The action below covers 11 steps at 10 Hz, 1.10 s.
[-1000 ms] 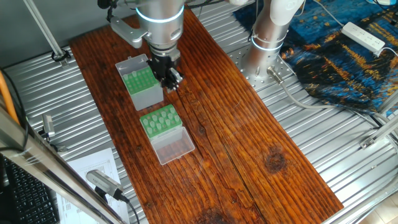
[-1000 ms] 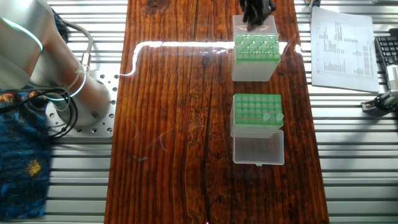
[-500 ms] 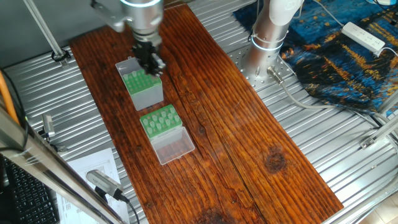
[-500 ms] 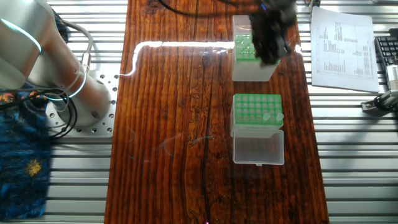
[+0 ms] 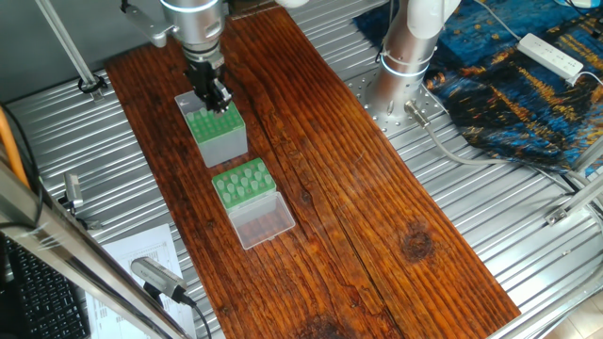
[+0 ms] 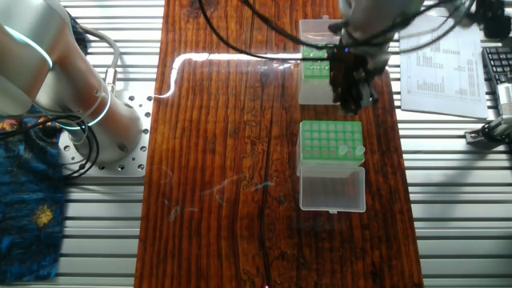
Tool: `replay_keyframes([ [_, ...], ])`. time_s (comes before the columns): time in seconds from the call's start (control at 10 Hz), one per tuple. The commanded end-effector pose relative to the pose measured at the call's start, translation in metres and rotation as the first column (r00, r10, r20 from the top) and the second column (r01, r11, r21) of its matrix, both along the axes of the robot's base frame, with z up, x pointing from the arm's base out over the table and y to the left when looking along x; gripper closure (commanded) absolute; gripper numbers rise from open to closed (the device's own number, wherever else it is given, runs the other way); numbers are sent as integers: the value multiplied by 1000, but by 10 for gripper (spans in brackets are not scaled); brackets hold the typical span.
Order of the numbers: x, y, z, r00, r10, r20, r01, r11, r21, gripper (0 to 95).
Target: Transfer all large pipette tips from one holder to another
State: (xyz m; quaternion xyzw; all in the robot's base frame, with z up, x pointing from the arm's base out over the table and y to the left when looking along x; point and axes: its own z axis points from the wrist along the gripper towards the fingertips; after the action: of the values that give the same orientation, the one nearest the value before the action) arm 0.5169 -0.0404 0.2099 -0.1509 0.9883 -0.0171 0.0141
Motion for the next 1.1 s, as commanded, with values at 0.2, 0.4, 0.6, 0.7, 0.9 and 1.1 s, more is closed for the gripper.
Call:
replay_keyframes([
  [0.2,-1,-4,1,1000,-6,-2,6,1000,30,760],
  [0.4,0,-3,1,999,-26,-20,27,997,74,760],
  [0.6,0,-3,1,989,-139,-50,142,988,53,760],
  [0.7,0,-3,1,972,-229,-51,232,971,53,760],
  [0.9,0,-3,1,956,-290,-51,292,955,49,760],
  [1.1,0,-3,1,959,-282,-37,282,959,5,760],
])
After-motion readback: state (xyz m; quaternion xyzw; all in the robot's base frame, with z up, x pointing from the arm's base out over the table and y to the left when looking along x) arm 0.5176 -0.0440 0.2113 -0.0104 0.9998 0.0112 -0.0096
